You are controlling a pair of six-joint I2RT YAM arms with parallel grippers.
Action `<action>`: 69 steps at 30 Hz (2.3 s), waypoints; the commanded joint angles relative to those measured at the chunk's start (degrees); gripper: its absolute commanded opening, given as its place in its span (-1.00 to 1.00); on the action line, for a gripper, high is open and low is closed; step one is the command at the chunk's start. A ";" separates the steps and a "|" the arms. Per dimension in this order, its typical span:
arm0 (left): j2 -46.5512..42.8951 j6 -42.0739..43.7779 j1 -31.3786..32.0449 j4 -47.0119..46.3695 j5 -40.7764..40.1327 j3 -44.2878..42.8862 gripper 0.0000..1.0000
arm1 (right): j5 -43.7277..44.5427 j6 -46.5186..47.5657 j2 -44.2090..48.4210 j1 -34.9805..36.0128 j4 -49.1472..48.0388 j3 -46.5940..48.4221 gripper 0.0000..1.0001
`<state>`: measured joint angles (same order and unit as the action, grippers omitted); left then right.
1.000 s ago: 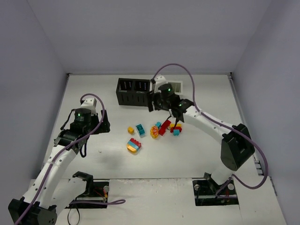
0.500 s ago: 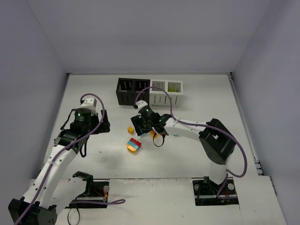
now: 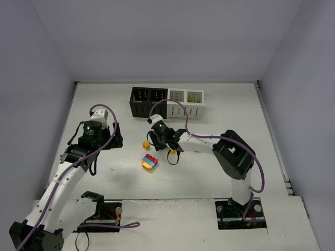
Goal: Sort the legos into containers by color
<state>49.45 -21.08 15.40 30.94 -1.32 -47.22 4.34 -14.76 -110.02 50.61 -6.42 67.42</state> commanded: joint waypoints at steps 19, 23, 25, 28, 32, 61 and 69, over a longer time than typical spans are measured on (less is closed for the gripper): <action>-0.76 0.78 0.42 -2.55 -0.44 -1.12 0.74 | 3.48 8.79 1.31 -18.96 -2.99 24.95 -0.72; -1.02 0.87 0.33 -2.46 -0.61 -1.12 0.74 | 1.64 8.96 -1.16 -20.55 -2.82 27.59 -0.46; -1.11 0.87 0.42 -2.46 -0.79 -1.03 0.74 | 1.29 9.58 -2.04 -20.64 -2.11 28.29 -0.25; -0.94 0.87 0.42 -2.55 -0.87 -1.03 0.74 | 1.55 9.93 -2.04 -20.73 -1.76 28.12 -0.05; -0.76 0.87 0.42 -2.64 -0.70 -1.12 0.74 | 1.38 10.37 -1.34 -20.73 -1.67 27.15 0.25; 0.12 0.78 0.33 -2.81 0.44 -1.12 0.74 | 5.24 -1.94 10.35 -10.88 -3.25 -7.04 0.09; -0.06 0.78 0.42 -2.90 0.44 -1.12 0.74 | 3.49 -1.76 7.10 -10.53 -3.60 -8.17 0.03</action>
<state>49.30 -21.08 15.42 30.94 -1.26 -47.22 7.81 -15.66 -103.00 39.81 -7.18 59.55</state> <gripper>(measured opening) 0.872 0.525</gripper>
